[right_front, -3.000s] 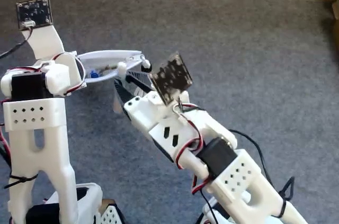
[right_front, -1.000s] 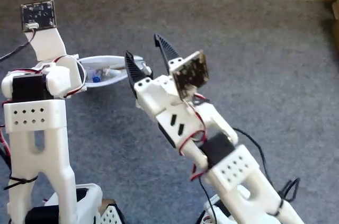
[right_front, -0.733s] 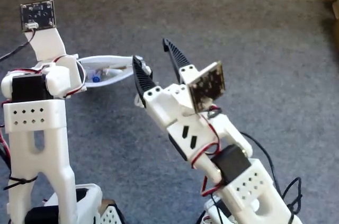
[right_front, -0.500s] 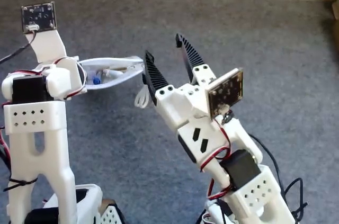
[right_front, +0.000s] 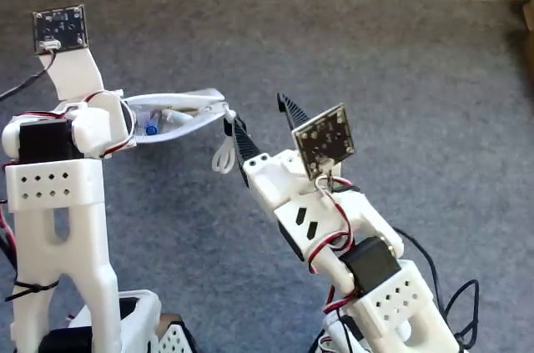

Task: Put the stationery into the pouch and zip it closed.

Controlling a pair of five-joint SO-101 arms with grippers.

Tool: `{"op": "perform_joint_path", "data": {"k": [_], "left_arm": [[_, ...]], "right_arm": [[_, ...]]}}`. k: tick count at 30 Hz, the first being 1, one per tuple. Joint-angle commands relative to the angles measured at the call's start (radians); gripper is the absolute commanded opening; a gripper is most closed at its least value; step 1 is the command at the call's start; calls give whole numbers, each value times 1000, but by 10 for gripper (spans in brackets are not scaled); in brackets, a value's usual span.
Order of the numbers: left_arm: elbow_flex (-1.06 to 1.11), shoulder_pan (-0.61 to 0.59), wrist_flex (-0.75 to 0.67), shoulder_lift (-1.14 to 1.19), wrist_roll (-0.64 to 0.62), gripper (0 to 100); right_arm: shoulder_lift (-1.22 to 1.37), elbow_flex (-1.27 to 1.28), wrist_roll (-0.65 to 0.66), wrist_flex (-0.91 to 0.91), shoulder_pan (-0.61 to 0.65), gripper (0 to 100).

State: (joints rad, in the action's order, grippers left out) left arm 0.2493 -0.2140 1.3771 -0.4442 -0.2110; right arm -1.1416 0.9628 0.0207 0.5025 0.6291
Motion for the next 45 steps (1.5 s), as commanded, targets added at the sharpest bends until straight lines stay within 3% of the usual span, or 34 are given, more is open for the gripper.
{"op": "perform_joint_path", "data": {"k": [1,19,30,34,45], "left_arm": [[2,-10,-5,1,2,7],[10,-15,-44,1,0,7],[12,-13,-43,1,-2,7],[12,-13,-43,1,-2,7],[12,-15,-49,4,-2,7]], "right_arm": [[-25,22,-6,4,-12,235],[-18,171,2,-2,-5,235],[-5,285,2,-243,-5,235],[105,282,2,-277,-7,235],[395,232,2,-610,-16,235]]}}
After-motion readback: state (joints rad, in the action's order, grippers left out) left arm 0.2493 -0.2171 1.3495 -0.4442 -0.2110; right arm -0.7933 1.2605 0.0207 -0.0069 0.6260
